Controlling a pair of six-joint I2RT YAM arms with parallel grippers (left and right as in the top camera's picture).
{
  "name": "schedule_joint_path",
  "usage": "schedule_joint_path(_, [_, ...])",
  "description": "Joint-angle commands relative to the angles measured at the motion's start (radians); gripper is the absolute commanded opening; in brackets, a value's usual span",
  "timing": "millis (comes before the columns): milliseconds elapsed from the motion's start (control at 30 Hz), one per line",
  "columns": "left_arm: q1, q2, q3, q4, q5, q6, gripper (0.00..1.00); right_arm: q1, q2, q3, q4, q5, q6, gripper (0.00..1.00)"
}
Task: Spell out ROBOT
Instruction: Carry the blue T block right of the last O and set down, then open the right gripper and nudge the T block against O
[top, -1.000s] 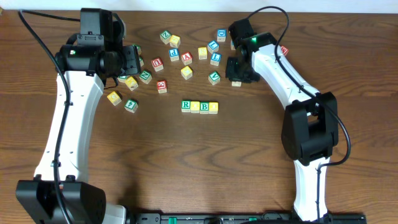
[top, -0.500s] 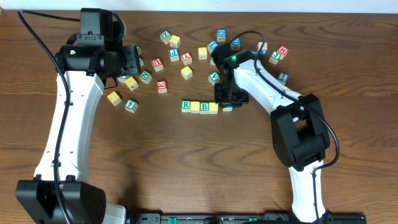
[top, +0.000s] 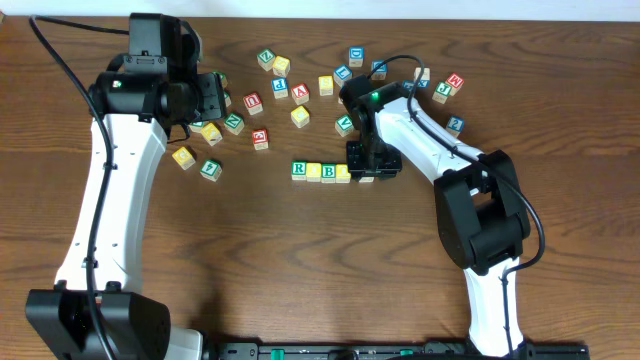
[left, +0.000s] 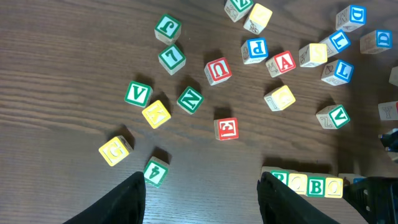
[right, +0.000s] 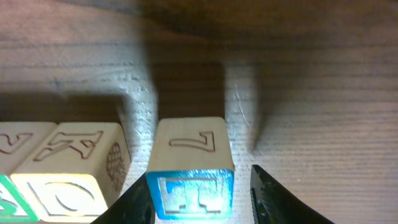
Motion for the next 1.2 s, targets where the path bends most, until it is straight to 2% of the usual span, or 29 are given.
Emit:
schedule_joint_path(0, [0.005,0.010,0.010,0.004,-0.009,0.006,0.57,0.010,-0.029,0.040,-0.014,-0.006,-0.008,0.43])
schedule_joint_path(400, [0.005,0.010,0.010,0.004,-0.009,0.006,0.57,-0.021,-0.197,0.052,-0.041,0.003,-0.008,0.40])
schedule_joint_path(667, [0.005,0.010,0.010,0.004,-0.009,0.005,0.57,-0.066,-0.190,0.014,-0.069,0.043,-0.008,0.26])
schedule_joint_path(800, [0.005,0.011,0.010,0.004,-0.009,0.005,0.57,-0.072,-0.184,-0.057,-0.014,0.051,-0.007,0.21])
schedule_joint_path(1167, [0.005,0.011,0.007,0.004,-0.009,0.005,0.57,-0.068,-0.183,-0.265,0.237,0.046,-0.011,0.20])
